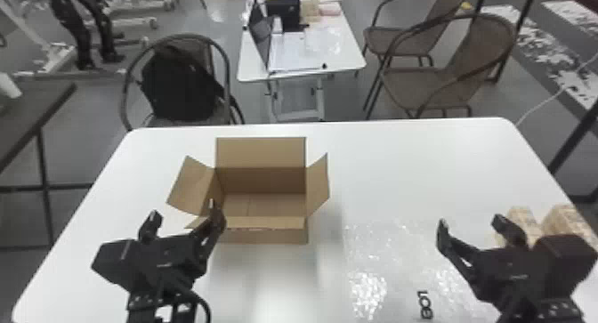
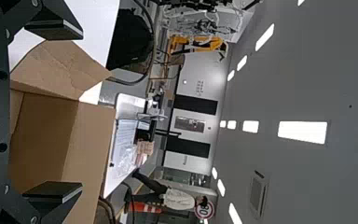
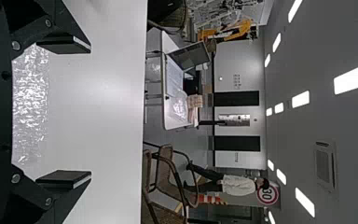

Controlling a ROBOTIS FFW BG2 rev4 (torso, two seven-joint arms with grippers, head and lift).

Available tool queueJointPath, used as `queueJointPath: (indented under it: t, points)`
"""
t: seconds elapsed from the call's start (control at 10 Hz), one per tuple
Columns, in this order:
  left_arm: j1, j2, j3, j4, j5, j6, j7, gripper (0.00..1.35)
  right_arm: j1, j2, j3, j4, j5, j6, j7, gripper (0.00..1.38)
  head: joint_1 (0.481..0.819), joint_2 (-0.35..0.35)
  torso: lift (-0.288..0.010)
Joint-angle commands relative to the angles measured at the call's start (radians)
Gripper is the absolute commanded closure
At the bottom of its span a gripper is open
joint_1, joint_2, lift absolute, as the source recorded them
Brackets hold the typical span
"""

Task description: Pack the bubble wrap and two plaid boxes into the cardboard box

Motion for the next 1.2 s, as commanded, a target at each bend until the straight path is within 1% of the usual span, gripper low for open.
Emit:
queueJointPath:
  t: [0.0, 0.5, 0.6, 0.7, 0.8, 0.9, 1.1]
  points:
    - [0.001, -0.004, 0.0, 0.0, 0.002, -0.001, 0.0, 0.16, 0.0, 0.0, 0.0, 0.0, 0.001, 0.0, 0.0, 0.32, 0.695, 0.108, -0.071]
    - [-0.001, -0.004, 0.002, 0.0, 0.003, 0.004, 0.0, 0.16, 0.0, 0.0, 0.0, -0.003, 0.002, 0.002, 0.0, 0.32, 0.695, 0.109, -0.071]
    - [-0.005, -0.004, 0.012, -0.001, 0.014, 0.028, -0.006, 0.15, 0.0, 0.0, 0.0, -0.003, 0.002, 0.002, 0.0, 0.32, 0.695, 0.109, -0.071]
    - [-0.018, -0.004, 0.04, 0.0, 0.028, 0.053, -0.032, 0.15, -0.002, 0.002, 0.002, -0.003, 0.001, 0.002, 0.0, 0.32, 0.695, 0.11, -0.071]
    - [-0.038, -0.004, 0.078, -0.001, 0.034, 0.087, -0.061, 0.16, -0.005, 0.002, 0.003, -0.003, 0.001, 0.003, 0.0, 0.32, 0.695, 0.115, -0.071]
    - [-0.068, -0.004, 0.13, -0.003, 0.055, 0.165, -0.117, 0.16, -0.008, 0.0, 0.006, -0.003, 0.001, 0.003, 0.002, 0.32, 0.695, 0.128, -0.071]
    - [-0.151, -0.004, 0.256, 0.008, 0.052, 0.389, -0.288, 0.15, -0.018, 0.0, 0.011, 0.003, 0.001, 0.008, 0.018, 0.32, 0.695, 0.152, -0.071]
